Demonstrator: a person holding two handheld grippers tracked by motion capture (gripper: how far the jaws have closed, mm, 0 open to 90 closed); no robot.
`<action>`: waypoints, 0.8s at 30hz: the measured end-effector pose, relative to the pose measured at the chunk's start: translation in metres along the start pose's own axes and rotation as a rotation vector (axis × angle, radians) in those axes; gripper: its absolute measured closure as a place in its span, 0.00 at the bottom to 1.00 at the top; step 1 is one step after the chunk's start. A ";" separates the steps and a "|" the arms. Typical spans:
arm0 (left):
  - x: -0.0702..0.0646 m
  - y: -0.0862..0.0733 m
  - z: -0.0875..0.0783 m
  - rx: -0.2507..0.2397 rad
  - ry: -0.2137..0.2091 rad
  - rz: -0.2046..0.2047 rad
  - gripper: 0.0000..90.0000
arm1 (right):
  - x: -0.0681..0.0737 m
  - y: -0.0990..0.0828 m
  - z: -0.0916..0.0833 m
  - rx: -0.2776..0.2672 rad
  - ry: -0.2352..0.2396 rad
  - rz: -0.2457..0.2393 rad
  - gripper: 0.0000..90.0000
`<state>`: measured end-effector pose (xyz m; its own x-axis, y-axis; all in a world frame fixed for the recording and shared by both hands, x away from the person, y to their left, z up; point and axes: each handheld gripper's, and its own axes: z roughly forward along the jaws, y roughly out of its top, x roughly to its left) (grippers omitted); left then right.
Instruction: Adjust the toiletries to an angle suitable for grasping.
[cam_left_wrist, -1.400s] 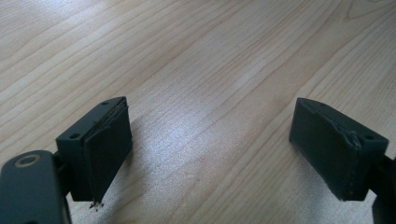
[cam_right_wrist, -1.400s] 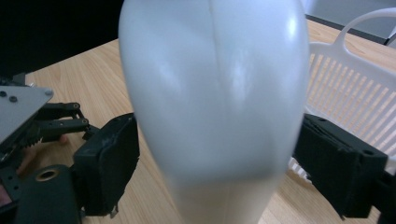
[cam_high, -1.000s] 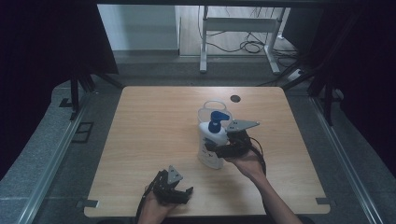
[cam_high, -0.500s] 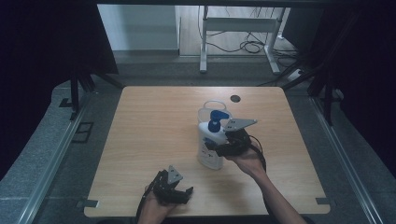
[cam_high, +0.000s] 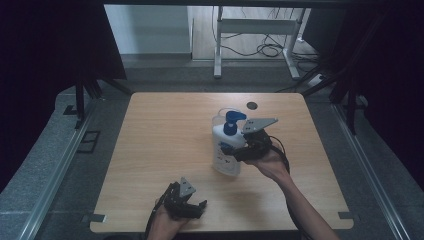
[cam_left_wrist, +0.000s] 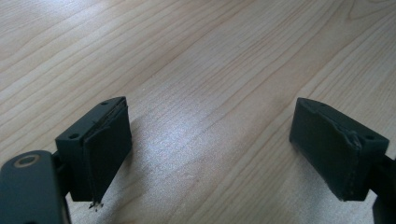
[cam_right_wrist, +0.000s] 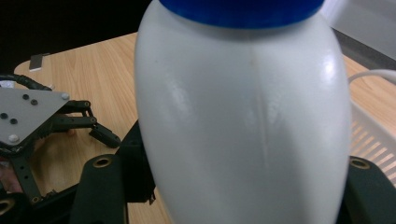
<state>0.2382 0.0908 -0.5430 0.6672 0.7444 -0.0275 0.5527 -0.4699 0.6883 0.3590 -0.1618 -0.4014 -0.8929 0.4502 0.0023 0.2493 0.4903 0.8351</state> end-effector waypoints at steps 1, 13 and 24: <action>0.000 0.000 0.000 0.000 0.000 0.000 0.14 | -0.002 0.002 -0.001 -0.001 0.004 -0.002 0.42; 0.000 0.000 0.000 0.000 -0.001 0.001 0.14 | -0.015 0.021 -0.013 -0.013 0.039 -0.038 0.42; 0.000 0.000 0.000 0.000 -0.002 0.001 0.14 | -0.029 0.040 -0.023 -0.015 0.063 -0.058 0.42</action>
<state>0.2384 0.0908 -0.5430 0.6688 0.7429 -0.0283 0.5520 -0.4707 0.6883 0.3861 -0.1724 -0.3555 -0.9277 0.3732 -0.0127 0.1908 0.5027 0.8431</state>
